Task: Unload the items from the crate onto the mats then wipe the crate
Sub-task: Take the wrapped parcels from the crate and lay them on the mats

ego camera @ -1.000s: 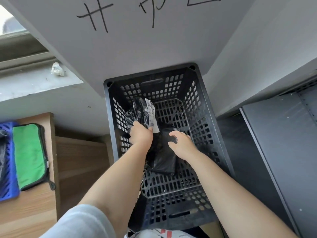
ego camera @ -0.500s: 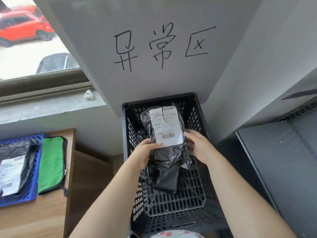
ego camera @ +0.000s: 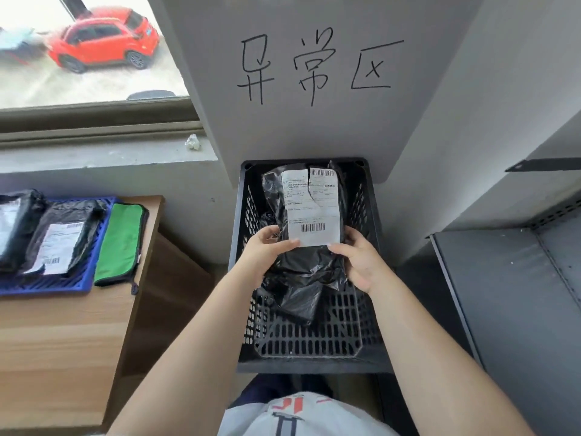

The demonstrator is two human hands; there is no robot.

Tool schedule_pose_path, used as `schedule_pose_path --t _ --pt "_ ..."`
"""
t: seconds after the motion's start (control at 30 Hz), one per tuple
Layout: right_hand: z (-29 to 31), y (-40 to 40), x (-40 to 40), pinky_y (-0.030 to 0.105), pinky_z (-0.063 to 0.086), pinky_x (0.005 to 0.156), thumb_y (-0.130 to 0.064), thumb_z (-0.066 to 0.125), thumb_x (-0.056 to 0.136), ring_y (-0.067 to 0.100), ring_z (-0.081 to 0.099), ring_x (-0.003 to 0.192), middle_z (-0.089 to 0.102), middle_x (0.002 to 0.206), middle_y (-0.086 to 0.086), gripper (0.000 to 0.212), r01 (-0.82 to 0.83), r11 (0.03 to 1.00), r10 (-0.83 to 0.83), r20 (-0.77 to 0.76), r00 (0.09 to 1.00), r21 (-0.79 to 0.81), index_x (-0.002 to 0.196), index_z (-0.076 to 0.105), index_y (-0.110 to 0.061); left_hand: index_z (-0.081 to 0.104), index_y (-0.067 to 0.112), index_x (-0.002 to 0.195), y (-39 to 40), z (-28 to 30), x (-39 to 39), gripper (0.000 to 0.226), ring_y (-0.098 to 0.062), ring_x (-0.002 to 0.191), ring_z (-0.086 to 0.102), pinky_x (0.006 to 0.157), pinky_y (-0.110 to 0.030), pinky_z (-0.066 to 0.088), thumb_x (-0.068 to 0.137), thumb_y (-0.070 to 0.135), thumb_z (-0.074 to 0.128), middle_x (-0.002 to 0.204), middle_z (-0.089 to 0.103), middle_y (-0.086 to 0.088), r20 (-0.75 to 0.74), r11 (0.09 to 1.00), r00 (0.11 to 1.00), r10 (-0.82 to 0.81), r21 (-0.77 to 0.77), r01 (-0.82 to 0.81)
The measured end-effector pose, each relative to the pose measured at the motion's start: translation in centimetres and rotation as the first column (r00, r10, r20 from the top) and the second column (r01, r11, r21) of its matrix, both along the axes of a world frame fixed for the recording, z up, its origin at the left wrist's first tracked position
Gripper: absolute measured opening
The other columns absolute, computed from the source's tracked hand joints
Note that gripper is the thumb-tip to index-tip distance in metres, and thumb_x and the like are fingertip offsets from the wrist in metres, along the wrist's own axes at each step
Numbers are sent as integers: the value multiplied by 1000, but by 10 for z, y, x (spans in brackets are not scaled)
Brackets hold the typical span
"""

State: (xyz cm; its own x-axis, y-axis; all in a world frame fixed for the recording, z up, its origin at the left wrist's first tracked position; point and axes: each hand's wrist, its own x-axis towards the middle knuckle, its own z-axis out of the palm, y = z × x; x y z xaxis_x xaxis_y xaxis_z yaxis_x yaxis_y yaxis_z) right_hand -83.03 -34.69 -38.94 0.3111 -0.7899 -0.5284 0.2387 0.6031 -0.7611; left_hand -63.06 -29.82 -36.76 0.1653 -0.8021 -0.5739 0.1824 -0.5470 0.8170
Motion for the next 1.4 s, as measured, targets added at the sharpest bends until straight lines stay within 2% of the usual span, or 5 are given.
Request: schedule_pose_path --t 0.13,0.27,0.53,0.87,1.4 --pt "1 15 -2 33 58 72 9 58 89 24 68 96 66 116 15 50 -69 998 69 19 997 -15 134 49 -12 58 22 120 34 7 -2 63 -11 100 65 95 -32 48 65 26 90 108 68 6 50 998 997 63 -21 -62" --pt "6 24 4 33 58 72 7 57 91 23 69 95 68 111 12 46 -166 985 166 15 986 -39 133 51 -12 58 21 126 67 6 0 76 -19 104 69 102 -42 49 58 17 92 114 70 -1 32 989 989 145 -45 -143" --pt "21 50 68 26 58 71 9 53 92 18 70 94 69 109 9 40 -325 940 332 55 942 -105 128 54 -10 55 17 116 123 28 36 43 13 57 63 51 -6 46 83 -6 70 92 60 7 1 890 897 442 -123 -439" --pt "45 124 181 32 58 77 17 49 89 24 66 100 62 120 19 52 -488 850 503 28 864 -197 136 45 -7 58 9 126 228 32 116 65 -32 109 66 98 -44 51 66 2 82 118 69 -17 -76 700 716 694 -163 -695" --pt "52 342 413 39 57 78 17 56 85 23 70 80 69 97 14 35 -565 805 573 -7 819 -182 107 55 -10 62 17 125 467 29 316 49 -19 100 69 92 -37 54 83 -8 68 104 74 1 -93 520 549 831 -225 -824"
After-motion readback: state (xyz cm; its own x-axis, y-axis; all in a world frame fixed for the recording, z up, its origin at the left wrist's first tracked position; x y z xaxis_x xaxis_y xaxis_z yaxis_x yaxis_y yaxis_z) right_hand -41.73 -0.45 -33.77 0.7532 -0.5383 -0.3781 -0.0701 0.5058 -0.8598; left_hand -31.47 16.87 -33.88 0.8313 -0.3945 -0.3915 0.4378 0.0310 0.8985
